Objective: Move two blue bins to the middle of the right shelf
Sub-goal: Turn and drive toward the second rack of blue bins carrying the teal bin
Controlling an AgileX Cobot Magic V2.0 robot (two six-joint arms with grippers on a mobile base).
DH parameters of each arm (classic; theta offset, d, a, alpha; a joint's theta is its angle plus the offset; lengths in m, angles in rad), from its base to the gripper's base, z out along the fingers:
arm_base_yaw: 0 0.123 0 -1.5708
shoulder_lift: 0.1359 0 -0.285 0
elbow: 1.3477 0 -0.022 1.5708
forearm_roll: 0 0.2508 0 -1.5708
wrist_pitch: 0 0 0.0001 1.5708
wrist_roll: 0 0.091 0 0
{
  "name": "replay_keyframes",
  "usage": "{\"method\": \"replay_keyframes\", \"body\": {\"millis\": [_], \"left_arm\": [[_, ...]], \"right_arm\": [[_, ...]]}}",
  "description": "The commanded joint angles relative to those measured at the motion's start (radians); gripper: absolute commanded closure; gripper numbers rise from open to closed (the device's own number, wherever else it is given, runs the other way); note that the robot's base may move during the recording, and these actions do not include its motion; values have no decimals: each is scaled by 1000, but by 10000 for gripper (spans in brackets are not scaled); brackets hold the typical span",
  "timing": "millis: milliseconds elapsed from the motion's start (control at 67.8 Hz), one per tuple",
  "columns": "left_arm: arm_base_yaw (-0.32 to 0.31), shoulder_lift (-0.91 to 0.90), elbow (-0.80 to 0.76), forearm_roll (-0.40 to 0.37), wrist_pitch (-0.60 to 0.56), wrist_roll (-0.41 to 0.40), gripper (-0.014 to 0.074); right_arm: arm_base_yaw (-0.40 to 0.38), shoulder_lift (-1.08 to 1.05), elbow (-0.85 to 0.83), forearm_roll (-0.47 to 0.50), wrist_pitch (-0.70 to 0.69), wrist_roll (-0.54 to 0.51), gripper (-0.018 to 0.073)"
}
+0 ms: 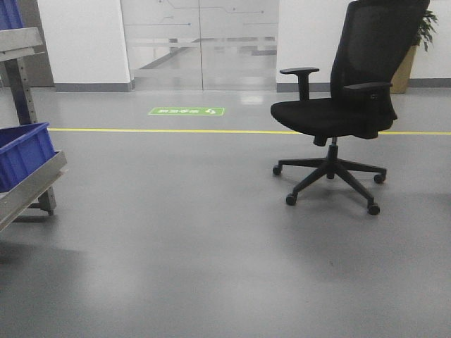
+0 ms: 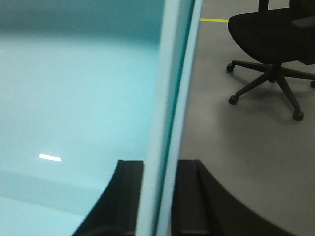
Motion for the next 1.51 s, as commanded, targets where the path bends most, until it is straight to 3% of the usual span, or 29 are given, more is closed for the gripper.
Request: {"method": "replay_keyframes", "body": {"millis": [0, 1490], "left_arm": [[-4, -23, -18, -6, -80, 11, 707], [-4, -23, -18, 2, -80, 11, 707]], "right_arm": [[2, -15, -18, -9, -104, -9, 713], [2, -15, -18, -9, -104, -9, 713]]}}
